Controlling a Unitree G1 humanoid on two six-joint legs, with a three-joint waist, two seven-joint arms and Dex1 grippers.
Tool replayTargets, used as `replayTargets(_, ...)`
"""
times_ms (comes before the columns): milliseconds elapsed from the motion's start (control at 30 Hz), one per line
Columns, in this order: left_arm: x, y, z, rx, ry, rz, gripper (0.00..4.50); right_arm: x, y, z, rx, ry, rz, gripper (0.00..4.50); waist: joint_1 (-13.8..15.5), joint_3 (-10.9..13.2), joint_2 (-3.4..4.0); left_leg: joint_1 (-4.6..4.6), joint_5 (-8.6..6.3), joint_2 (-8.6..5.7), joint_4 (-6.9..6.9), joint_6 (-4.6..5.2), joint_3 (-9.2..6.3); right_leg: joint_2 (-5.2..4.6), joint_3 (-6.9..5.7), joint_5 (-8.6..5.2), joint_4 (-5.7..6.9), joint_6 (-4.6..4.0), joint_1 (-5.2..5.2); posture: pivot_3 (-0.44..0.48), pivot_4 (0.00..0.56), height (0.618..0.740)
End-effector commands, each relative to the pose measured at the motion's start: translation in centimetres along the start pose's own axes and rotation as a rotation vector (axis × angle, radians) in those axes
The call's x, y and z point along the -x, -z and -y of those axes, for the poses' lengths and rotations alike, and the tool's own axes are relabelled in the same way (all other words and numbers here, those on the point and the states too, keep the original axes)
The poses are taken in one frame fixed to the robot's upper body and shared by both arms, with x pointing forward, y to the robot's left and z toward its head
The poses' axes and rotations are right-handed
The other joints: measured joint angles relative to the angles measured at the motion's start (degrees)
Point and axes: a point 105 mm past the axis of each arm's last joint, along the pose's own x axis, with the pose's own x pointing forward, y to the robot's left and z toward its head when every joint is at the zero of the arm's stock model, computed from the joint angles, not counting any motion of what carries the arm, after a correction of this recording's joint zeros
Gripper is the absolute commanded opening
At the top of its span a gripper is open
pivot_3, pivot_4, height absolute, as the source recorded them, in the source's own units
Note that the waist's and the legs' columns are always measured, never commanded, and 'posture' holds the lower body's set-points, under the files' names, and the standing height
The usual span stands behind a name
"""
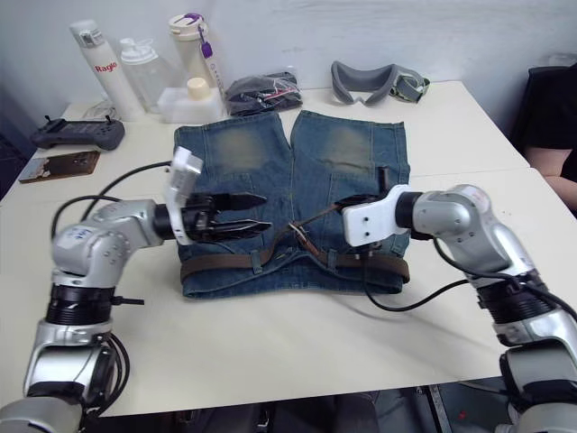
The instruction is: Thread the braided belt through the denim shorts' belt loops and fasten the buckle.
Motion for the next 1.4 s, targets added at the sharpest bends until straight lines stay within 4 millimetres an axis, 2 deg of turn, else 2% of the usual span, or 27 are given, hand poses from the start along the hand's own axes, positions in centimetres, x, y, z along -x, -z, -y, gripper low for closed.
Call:
replayTargets(33, -0.6, -3.0, 0.7, -0.068, 0.017, 0.082, 4.45, 2.7, 0.5, 2.4, 0.012, 0.067, -0.032, 0.00, 0.0, 0.0, 0.00, -0.03, 0.00, 0.00, 0.03, 0.00, 0.01, 0.00, 0.00, 0.00, -0.01, 0.00, -0.01, 0.000, 0.150, 0.627)
replayTargets(200, -4.5, -2.8, 0.4, -0.169, -0.019, 0.072, 4.45, 3.0, -0.3, 4.1, -0.023, 0.092, -0.019, 0.00, 0.0, 0.0, 0.01, -0.10, -0.02, 0.03, 0.30, 0.03, 0.02, 0.00, -0.05, 0.00, 0.01, 0.00, 0.05, 0.000, 0.150, 0.627)
replayTargets(400, -8.9, -1.2, -0.9, -0.361, -0.133, -0.020, 4.45, 2.3, -1.9, 4.4, -0.086, 0.082, 0.012, 0.00, 0.2, 0.0, 0.00, -0.25, -0.03, 0.04, 0.43, 0.05, 0.04, 0.01, -0.07, 0.00, 0.01, 0.01, 0.00, 0.000, 0.150, 0.627)
replayTargets(533, -10.4, -0.8, -1.6, -0.401, -0.171, -0.020, 4.45, 2.2, -2.5, 4.8, -0.099, 0.087, 0.013, 0.00, 0.2, 0.0, 0.00, -0.27, -0.04, 0.02, 0.49, 0.08, 0.05, 0.00, -0.07, 0.01, -0.01, 0.01, 0.01, 0.000, 0.150, 0.627)
replayTargets(567, -10.5, -0.9, -1.5, -0.401, -0.170, -0.010, 3.91, 2.1, -2.5, 4.8, -0.101, 0.087, 0.012, 0.00, 0.2, 0.0, 0.00, -0.28, -0.04, 0.02, 0.49, 0.08, 0.04, 0.00, -0.07, 0.01, -0.01, 0.01, -0.01, 0.000, 0.150, 0.627)
replayTargets(600, -10.7, -1.1, -1.3, -0.389, -0.161, 0.005, 3.70, 2.1, -2.6, 4.7, -0.103, 0.086, 0.011, 0.00, 0.2, 0.0, 0.00, -0.29, -0.04, 0.02, 0.48, 0.08, 0.04, 0.01, -0.08, 0.01, -0.01, 0.01, -0.03, 0.000, 0.150, 0.627)
replayTargets(700, -11.0, -1.1, -1.1, -0.390, -0.150, 0.012, 2.19, 2.1, -2.6, 4.7, -0.112, 0.088, 0.005, 0.00, 0.1, 0.0, 0.00, -0.29, -0.04, 0.02, 0.48, 0.08, 0.04, 0.01, -0.07, 0.01, 0.00, 0.02, -0.04, 0.000, 0.150, 0.627)
replayTargets(867, -11.2, -1.0, -1.1, -0.396, -0.148, 0.014, 0.02, 2.1, -2.6, 4.6, -0.128, 0.099, 0.003, 0.00, 0.2, 0.0, 0.00, -0.29, -0.04, 0.02, 0.48, 0.08, 0.04, 0.00, -0.08, 0.02, -0.01, 0.03, -0.03, 0.000, 0.150, 0.627)
replayTargets(967, -11.0, -1.1, -1.2, -0.375, -0.159, 0.026, 0.02, 2.1, -2.6, 4.4, -0.195, 0.109, 0.023, 0.00, 0.2, 0.0, 0.00, -0.29, -0.04, 0.02, 0.48, 0.08, 0.04, 0.00, -0.08, 0.02, -0.01, 0.03, -0.02, 0.000, 0.150, 0.627)
replayTargets(1000, -10.8, -1.1, -1.4, -0.355, -0.167, 0.032, 0.00, 2.1, -2.7, 4.2, -0.220, 0.107, 0.032, 0.92, 0.2, 0.0, 0.00, -0.29, -0.04, 0.02, 0.48, 0.08, 0.03, 0.00, -0.09, 0.02, -0.02, 0.03, -0.02, 0.000, 0.150, 0.627)
replayTargets(1133, -9.6, -1.2, -2.3, -0.247, -0.227, 0.075, 0.00, 2.7, -2.8, 3.6, -0.297, 0.094, 0.040, 2.59, 0.2, 0.0, 0.00, -0.29, -0.04, 0.02, 0.48, 0.08, 0.02, 0.00, -0.08, 0.02, -0.01, 0.04, -0.01, 0.000, 0.150, 0.627)
replayTargets(1200, -8.5, -1.6, -3.0, -0.148, -0.276, 0.131, 0.00, 3.4, -2.6, 2.8, -0.367, 0.081, 0.033, 3.64, 0.3, 0.0, 0.00, -0.29, -0.04, 0.01, 0.47, 0.08, -0.01, 0.01, -0.09, 0.02, -0.03, 0.05, -0.01, 0.000, 0.150, 0.627)
replayTargets(1267, -7.6, -2.0, -3.4, -0.046, -0.311, 0.194, 0.00, 3.8, -2.5, 2.2, -0.439, 0.073, 0.029, 4.47, 0.3, 0.0, 0.00, -0.28, -0.04, 0.01, 0.48, 0.08, -0.08, 0.02, -0.10, 0.03, -0.03, 0.06, 0.01, 0.000, 0.150, 0.627)
replayTargets(1400, -5.9, -2.5, -3.9, 0.121, -0.357, 0.287, 0.00, 4.0, -2.6, 0.9, -0.571, 0.074, 0.040, 4.47, 0.2, 0.0, 0.00, -0.28, -0.04, 0.01, 0.47, 0.08, -0.12, 0.02, -0.12, 0.06, -0.05, 0.13, 0.04, 0.000, 0.150, 0.627)
